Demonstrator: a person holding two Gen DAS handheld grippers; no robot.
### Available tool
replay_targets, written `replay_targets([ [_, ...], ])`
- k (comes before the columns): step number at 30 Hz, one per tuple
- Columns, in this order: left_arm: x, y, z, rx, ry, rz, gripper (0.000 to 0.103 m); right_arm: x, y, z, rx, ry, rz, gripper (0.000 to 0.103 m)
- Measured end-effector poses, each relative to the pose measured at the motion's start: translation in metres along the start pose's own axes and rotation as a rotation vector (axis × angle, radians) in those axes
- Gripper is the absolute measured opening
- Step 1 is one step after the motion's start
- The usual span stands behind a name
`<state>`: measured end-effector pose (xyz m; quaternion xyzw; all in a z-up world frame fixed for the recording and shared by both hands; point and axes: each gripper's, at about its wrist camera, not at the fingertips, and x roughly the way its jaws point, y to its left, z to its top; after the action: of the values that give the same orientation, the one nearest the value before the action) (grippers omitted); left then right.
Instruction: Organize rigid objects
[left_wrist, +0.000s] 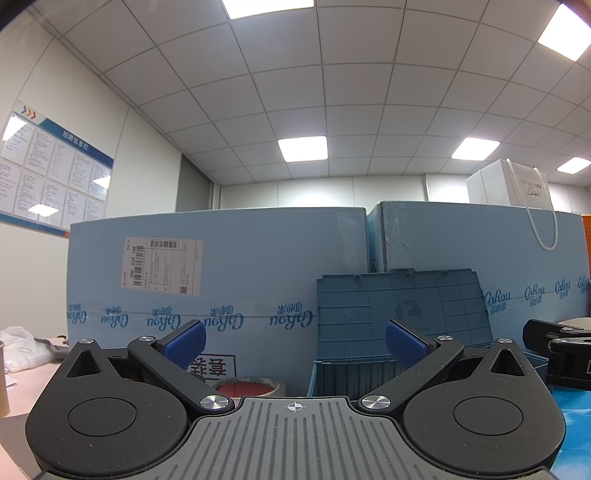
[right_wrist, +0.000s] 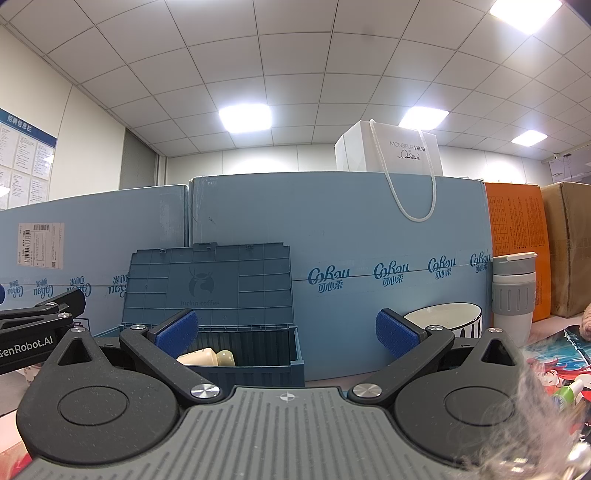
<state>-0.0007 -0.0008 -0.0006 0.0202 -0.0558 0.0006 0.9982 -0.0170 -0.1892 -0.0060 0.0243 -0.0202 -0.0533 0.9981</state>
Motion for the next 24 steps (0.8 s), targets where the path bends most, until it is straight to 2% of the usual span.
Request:
replay_targets([
  [24, -0.0003, -0.0015, 0.0002, -0.002, 0.003, -0.002, 0.103, 0.0006, 0.0004, 0.0001, 0.0, 0.004, 0.002, 0.103],
])
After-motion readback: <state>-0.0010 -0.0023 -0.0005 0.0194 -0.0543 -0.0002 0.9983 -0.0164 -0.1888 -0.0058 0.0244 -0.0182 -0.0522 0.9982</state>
